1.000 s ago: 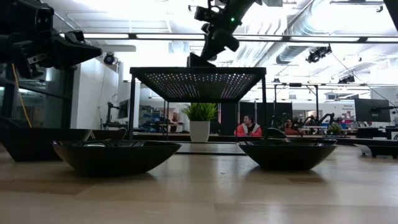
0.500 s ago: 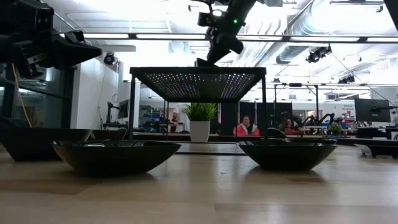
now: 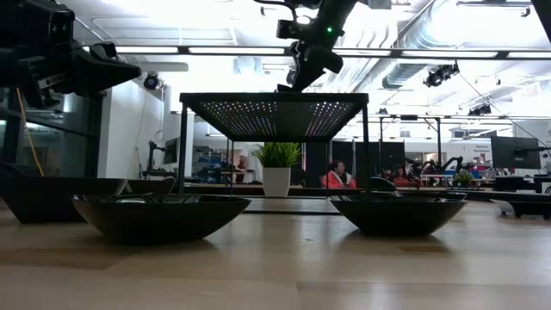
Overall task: Pick & Place Mini shaped plates
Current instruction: Stack the distorted square plate on top of the distorted square plate on the shelf
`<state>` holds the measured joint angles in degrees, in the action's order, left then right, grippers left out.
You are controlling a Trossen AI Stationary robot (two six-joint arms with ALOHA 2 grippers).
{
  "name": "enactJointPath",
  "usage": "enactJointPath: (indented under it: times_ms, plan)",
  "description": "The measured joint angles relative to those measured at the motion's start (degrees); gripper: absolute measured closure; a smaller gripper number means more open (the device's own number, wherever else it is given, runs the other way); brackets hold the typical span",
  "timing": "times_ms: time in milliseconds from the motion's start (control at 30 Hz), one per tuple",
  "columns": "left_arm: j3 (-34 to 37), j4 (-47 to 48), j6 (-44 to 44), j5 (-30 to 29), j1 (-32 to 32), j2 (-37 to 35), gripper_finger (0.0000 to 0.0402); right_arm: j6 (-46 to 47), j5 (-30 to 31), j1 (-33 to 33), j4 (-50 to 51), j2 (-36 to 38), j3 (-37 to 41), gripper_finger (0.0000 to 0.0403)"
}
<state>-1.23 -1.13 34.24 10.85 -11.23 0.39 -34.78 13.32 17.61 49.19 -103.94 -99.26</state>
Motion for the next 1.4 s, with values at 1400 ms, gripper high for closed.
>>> enactJointPath:
  times_ms: [1400]
  plan:
    - [0.02, 0.0, 0.0, 0.0, 0.0, 0.01, 0.04, 2.86, -2.36, -0.02, 1.16, 0.0, 0.0, 0.0383]
